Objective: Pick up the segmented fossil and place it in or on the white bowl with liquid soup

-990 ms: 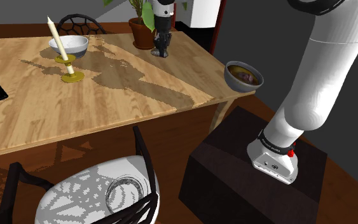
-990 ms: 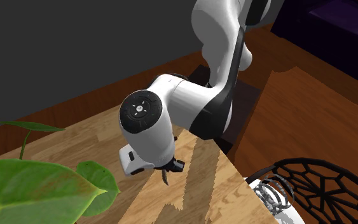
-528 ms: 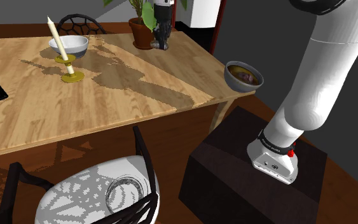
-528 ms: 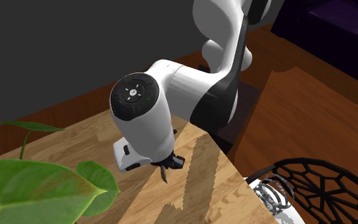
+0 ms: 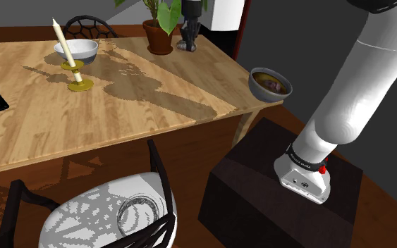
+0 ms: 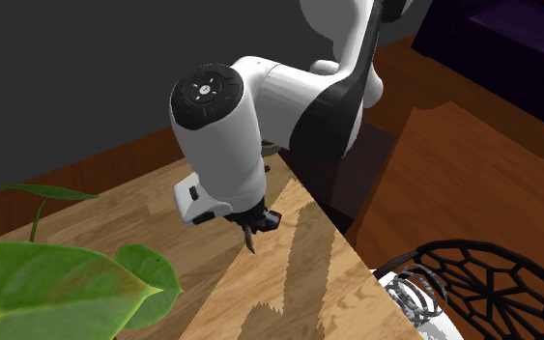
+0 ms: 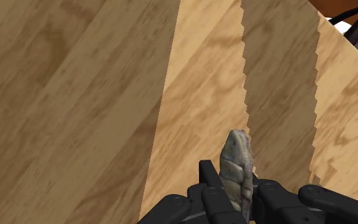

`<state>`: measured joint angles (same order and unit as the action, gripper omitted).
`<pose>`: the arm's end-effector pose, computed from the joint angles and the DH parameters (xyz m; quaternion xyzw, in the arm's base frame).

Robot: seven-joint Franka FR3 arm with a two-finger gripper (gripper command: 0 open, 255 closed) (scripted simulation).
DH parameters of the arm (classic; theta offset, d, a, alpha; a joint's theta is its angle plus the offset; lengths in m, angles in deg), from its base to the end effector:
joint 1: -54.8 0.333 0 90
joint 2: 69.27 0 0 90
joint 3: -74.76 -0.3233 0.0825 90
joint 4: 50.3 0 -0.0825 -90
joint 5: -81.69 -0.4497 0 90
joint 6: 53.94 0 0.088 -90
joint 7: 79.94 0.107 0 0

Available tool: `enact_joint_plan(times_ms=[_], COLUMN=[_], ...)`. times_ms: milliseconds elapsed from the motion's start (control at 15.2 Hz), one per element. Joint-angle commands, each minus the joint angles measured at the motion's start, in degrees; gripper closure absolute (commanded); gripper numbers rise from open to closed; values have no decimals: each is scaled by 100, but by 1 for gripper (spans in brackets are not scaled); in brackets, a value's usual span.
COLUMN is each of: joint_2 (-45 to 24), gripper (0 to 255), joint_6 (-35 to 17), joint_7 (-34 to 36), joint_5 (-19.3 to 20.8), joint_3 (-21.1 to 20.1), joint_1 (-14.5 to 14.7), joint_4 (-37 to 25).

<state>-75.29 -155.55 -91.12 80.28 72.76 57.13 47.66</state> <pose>0.6538 0.0509 0.5068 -0.9909 -0.1321 0.0198 0.0150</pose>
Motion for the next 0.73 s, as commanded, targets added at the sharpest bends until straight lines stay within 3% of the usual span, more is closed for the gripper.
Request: enact_joint_plan(times_ms=[0,660], joint_2=[411,2287], gripper=[255,255], joint_6=[-117,-302], joint_7=[-155,-938], joint_5=[-12,114], joint_3=[66,515], joint_1=[-84,-463], joint_4=[534,2611])
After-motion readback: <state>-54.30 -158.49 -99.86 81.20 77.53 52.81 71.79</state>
